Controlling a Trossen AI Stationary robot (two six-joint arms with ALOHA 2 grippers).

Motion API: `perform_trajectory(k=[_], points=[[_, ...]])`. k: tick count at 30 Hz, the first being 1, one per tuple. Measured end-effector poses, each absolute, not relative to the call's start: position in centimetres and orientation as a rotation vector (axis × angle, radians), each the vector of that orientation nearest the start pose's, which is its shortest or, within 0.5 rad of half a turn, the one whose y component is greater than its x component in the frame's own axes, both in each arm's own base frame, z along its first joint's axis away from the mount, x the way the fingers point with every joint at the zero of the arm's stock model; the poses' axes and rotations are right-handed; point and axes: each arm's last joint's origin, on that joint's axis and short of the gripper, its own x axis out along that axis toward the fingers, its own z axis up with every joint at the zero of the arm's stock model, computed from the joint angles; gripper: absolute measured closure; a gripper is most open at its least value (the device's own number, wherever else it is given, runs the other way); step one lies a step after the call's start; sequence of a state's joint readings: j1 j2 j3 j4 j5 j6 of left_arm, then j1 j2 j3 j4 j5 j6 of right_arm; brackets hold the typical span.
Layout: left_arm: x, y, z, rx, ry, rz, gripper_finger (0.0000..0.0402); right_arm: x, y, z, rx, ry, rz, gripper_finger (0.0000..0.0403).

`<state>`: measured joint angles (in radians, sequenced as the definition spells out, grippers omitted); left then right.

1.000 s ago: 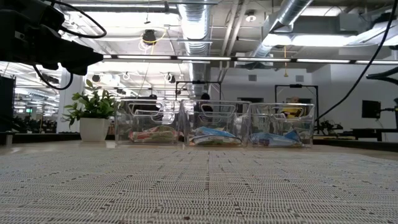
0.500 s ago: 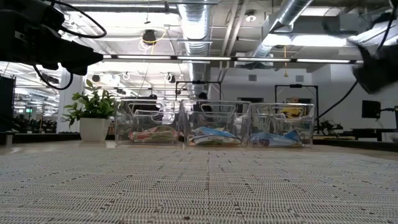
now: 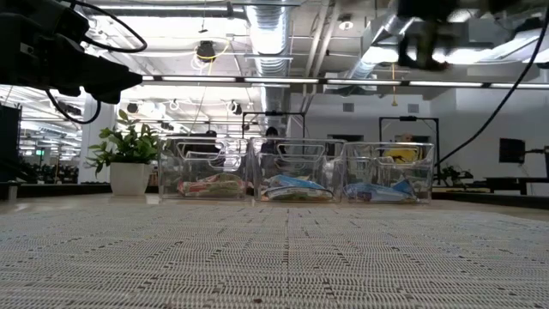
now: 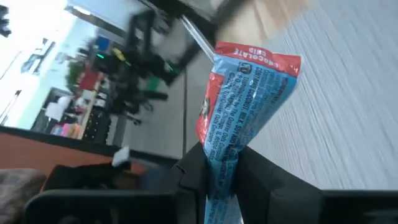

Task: Pick and place Granola Bars by type
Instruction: Put the red granola bar into the left transparent bin

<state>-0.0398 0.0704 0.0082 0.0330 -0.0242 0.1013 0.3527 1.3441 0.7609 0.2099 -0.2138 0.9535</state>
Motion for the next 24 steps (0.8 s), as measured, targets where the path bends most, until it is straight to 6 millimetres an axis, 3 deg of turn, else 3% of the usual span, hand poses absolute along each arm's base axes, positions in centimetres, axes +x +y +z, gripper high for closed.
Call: perform_trajectory(k=[6,14,19,24], points=[[10.1,-0.3,16.4,0.102,0.028,-0.017,0.0242,28.0,9.6,26.9,0.754,0.451,0.391,0.0345],[10.1,-0.3,16.4,0.102,0.028,-0.017,0.0242,29.7,8.7,27.3,0.647,0.471,0.347,0.0345],[10.2,-0.3,16.4,0.102,0.028,-0.017,0.0242,33.0,7.3,27.6,0.543,0.477,0.305,0.0345],[10.1,-0.3,16.4,0.102,0.028,-0.016,0.0242,37.3,3.8,27.5,0.475,0.46,0.219,0.0345]])
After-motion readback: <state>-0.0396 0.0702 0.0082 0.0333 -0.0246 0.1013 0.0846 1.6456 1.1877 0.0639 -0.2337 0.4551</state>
